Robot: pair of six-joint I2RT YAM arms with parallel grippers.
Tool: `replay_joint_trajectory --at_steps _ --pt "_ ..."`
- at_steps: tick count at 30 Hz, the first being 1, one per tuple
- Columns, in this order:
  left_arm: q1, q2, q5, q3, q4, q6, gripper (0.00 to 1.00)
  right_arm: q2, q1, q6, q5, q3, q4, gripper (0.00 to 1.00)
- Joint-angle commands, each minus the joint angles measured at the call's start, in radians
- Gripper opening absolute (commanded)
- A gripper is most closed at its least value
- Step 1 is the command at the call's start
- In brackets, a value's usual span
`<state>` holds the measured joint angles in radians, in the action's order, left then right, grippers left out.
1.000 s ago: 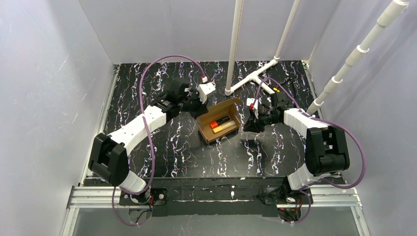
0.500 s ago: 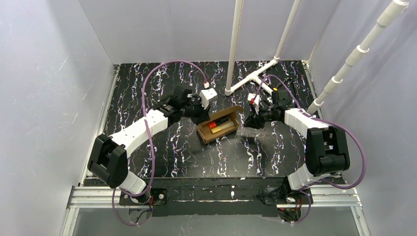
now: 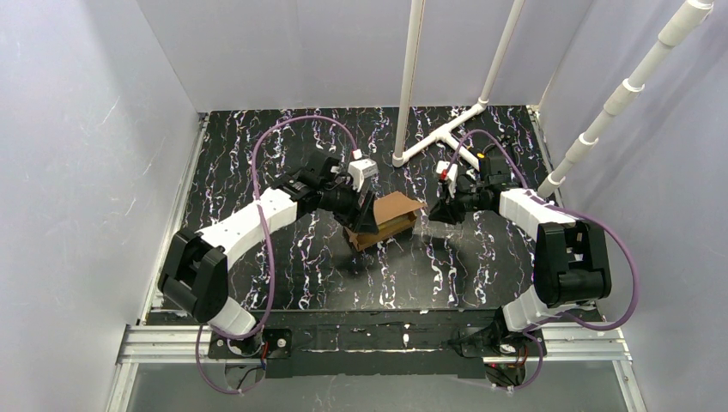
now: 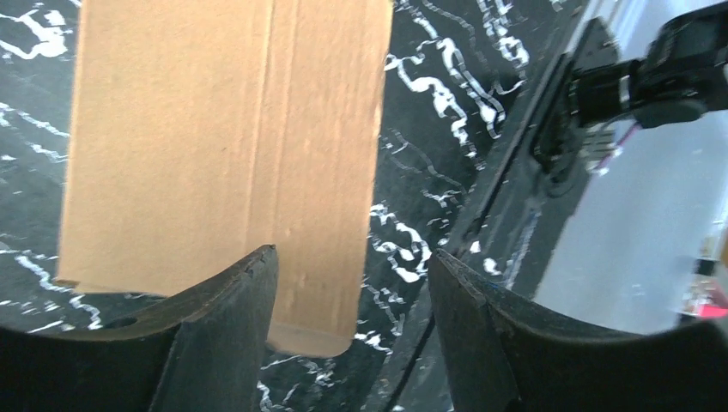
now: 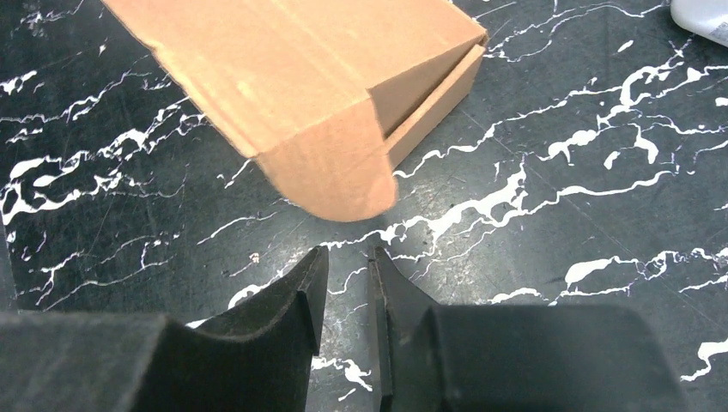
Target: Fold the paper box
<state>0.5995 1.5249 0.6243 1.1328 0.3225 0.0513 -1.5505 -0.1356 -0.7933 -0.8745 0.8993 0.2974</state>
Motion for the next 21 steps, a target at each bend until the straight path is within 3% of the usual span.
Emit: replay_joint_trajectory --at_steps 1,7,10,11,12,15,18,21 --pt "0.005 0.038 0.120 0.060 -0.004 0.161 0.65 0.022 0.014 -0.106 -0.047 0.050 0.117 0.33" --pt "-0.002 -0.014 0.141 0.032 -0.141 0.319 0.66 0.000 0.027 -0.324 -0.051 0.151 0.376 0.38" --pt "-0.012 -0.064 0.082 -0.002 -0.182 0.351 0.64 -0.008 0.039 -0.409 -0.043 0.198 0.494 0.38" --pt "-0.016 -0.082 0.054 -0.016 -0.190 0.355 0.61 -0.006 0.042 -0.436 -0.038 0.208 0.529 0.38" --pt "-0.032 -0.118 -0.030 -0.081 -0.231 0.382 0.51 0.015 0.044 -0.483 -0.021 0.234 0.608 0.38" --pt "-0.040 -0.094 -0.047 -0.146 -0.313 0.449 0.39 0.046 0.044 -0.467 -0.018 0.261 0.634 0.38" --pt "-0.040 -0.037 -0.020 -0.163 -0.360 0.476 0.24 0.064 0.043 -0.365 -0.014 0.323 0.625 0.37" --pt "-0.038 0.007 -0.008 -0.178 -0.368 0.480 0.17 0.055 0.023 -0.218 -0.011 0.413 0.600 0.33"
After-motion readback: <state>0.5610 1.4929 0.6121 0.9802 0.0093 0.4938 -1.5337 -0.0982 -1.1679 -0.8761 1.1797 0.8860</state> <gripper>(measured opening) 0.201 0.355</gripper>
